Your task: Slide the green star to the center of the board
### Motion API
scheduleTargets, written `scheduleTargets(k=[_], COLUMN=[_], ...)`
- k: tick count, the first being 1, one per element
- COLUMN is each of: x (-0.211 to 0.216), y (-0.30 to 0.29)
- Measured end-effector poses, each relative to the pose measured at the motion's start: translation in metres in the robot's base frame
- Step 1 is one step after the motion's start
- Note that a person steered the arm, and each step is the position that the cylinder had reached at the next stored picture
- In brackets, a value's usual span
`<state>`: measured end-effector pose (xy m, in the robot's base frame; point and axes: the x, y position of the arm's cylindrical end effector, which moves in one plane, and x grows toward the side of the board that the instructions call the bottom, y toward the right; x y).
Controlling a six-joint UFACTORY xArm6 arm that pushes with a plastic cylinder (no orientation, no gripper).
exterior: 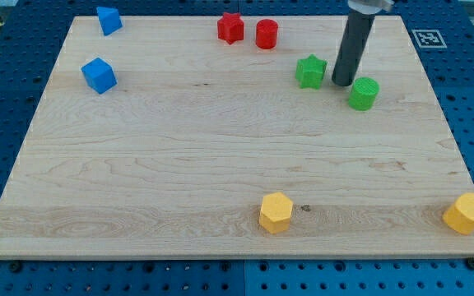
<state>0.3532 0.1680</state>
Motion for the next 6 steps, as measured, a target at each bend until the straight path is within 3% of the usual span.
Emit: scheduleTargets(k=[1,6], x=[-0.015,-0.017], y=[0.001,-0.184])
